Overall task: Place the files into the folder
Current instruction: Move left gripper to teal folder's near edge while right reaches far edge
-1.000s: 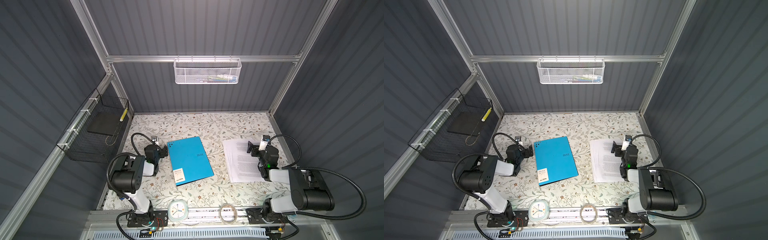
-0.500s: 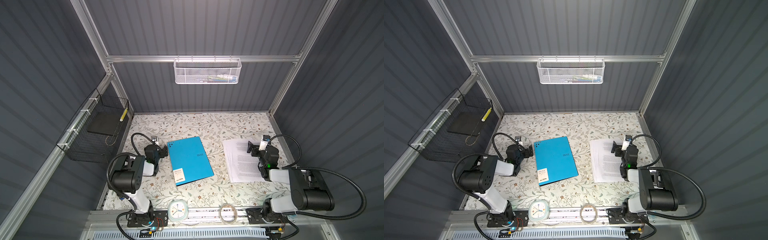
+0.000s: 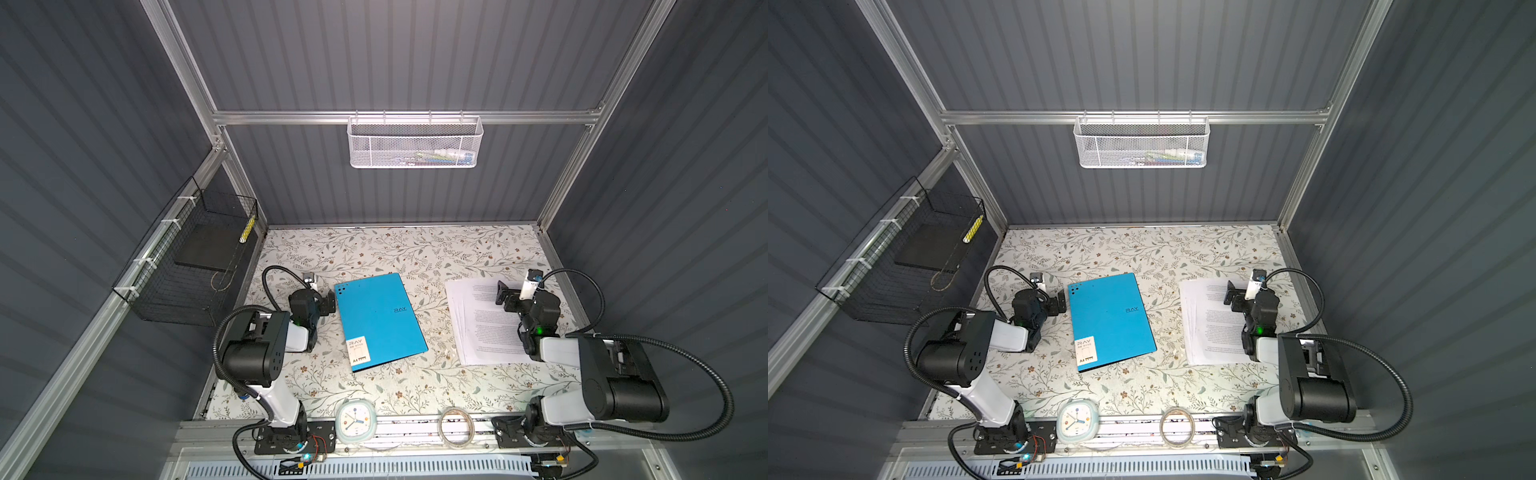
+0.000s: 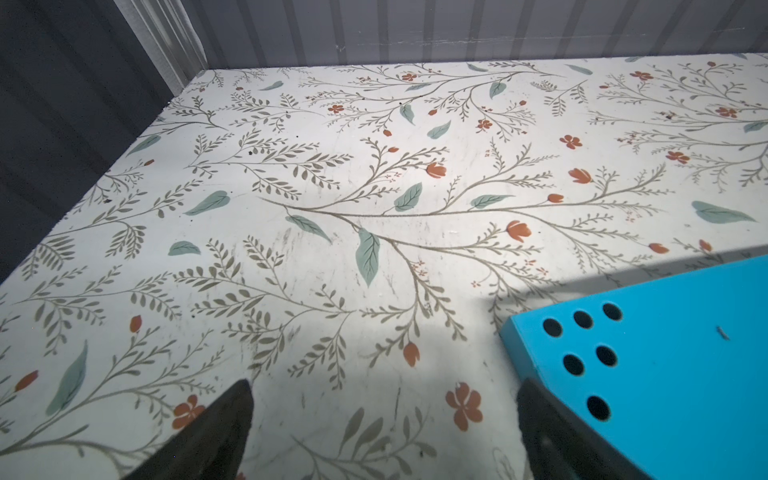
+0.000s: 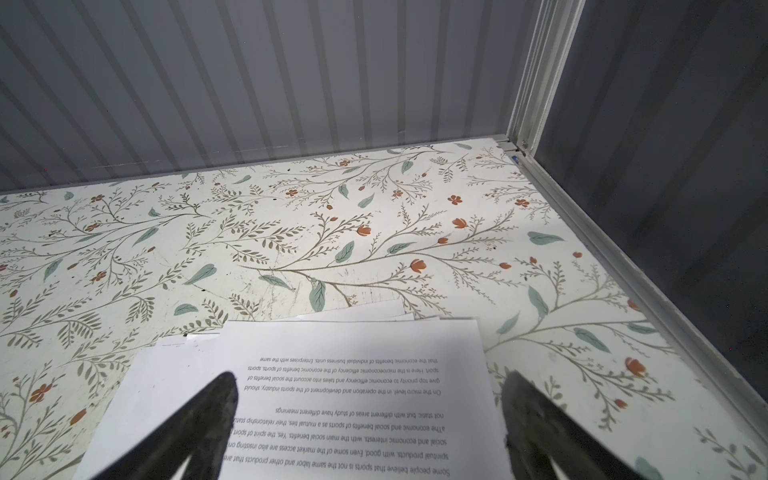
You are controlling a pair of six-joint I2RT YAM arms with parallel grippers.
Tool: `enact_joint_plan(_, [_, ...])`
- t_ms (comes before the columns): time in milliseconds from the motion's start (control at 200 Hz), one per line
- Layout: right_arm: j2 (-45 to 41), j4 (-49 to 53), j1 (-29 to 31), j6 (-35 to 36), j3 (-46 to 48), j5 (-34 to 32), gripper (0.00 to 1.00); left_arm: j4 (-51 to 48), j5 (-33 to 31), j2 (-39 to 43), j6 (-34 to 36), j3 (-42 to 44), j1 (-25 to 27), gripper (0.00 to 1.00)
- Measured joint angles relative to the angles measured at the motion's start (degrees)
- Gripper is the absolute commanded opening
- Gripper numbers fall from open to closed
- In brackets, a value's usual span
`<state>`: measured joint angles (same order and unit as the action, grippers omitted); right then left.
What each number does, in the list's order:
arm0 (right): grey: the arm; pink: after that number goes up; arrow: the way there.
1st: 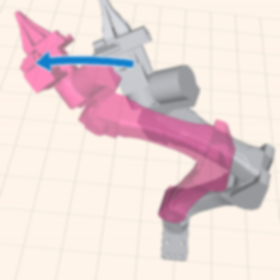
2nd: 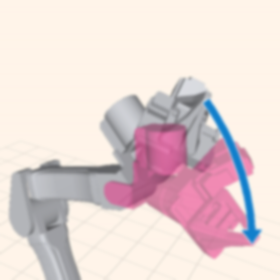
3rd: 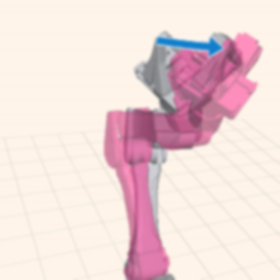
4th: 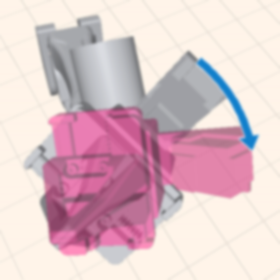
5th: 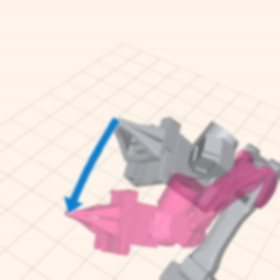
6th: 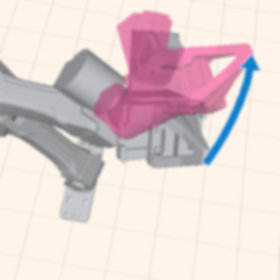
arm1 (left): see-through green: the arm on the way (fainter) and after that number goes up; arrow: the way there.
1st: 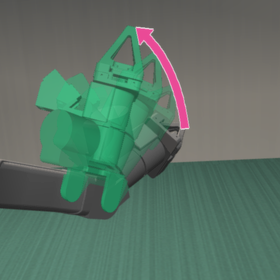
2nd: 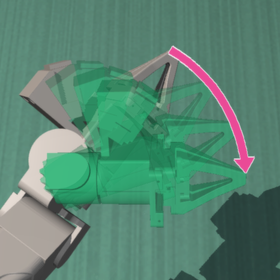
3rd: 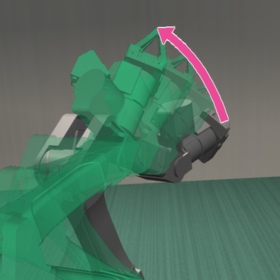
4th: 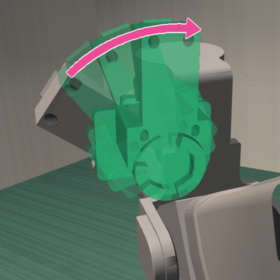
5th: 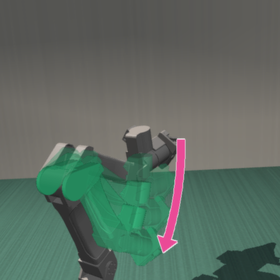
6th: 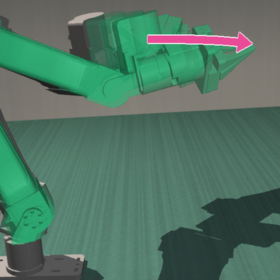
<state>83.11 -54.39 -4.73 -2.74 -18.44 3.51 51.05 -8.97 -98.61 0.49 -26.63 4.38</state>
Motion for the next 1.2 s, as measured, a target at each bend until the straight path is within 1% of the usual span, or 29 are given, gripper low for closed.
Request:
enact_joint_plan(85, [-0.59, 2.38, 0.00, -0.24, -0.74, 0.02, 0.91, -1.55, -0.63, 0.63, -0.04, -0.31, 0.00, 0.99])
enact_joint_plan(150, [-2.97, 8.74, 0.09, -0.24, -3.13, 0.00, 0.89, -4.70, -0.83, 2.71, -0.04, -0.76, 0.00, 0.99])
enact_joint_plan(260, [-7.61, 22.38, 0.72, -1.18, -11.96, 1.11, 0.85, -15.10, -1.44, 10.27, -2.27, -3.80, 0.02, 0.99])
enact_joint_plan(350, [-10.60, 29.86, 2.40, -3.08, -18.21, 3.43, 0.84, -23.91, -0.48, 17.46, -5.57, -7.50, 0.02, 0.99])
enact_joint_plan(440, [-13.25, 35.93, 6.73, -4.76, -21.07, 5.81, 0.84, -31.56, 1.14, 24.28, -9.75, -9.97, 0.02, 0.99])
enact_joint_plan(520, [-13.49, 40.63, 12.37, -5.90, -22.01, 8.07, 0.83, -37.24, 3.69, 29.33, -13.38, -10.05, 0.11, 0.99])
enact_joint_plan(595, [-11.87, 44.09, 18.01, -6.23, -22.36, 9.60, 0.74, -42.53, 6.32, 31.98, -16.35, -10.05, 0.85, 0.99])
enact_joint_plan(650, [-9.97, 45.68, 21.53, -6.95, -22.40, 10.88, 0.73, -45.83, 7.45, 32.52, -17.81, -10.05, 2.12, 0.99])
enact_joint_plan(695, [-8.07, 46.38, 23.78, -7.37, -22.43, 11.78, 0.73, -48.83, 8.00, 32.46, -18.93, -10.05, 4.50, 0.99])
enact_joint_plan(765, [-5.18, 46.99, 25.86, -8.26, -22.56, 13.25, 0.74, -52.85, 8.94, 32.09, -20.26, -10.05, 8.31, 0.99])
enact_joint_plan(830, [-2.58, 48.65, 27.10, -9.14, -23.47, 14.93, 0.74, -55.15, 10.43, 31.74, -21.44, -9.99, 10.69, 0.99])
enact_joint_plan(930, [0.98, 51.67, 29.42, -10.19, -26.51, 15.87, 0.76, -57.40, 11.61, 31.17, -23.12, -9.62, 11.08, 0.99])
enact_joint_plan(1096, [7.23, 54.07, 33.68, -11.39, -31.67, 17.79, 0.76, -59.69, 12.96, 28.52, -24.65, -9.29, 11.10, 0.99])
enact_joint_plan(1201, [10.64, 55.36, 35.41, -11.82, -33.33, 18.18, 0.76, -60.48, 13.68, 27.56, -25.20, -9.27, 11.47, 0.99])
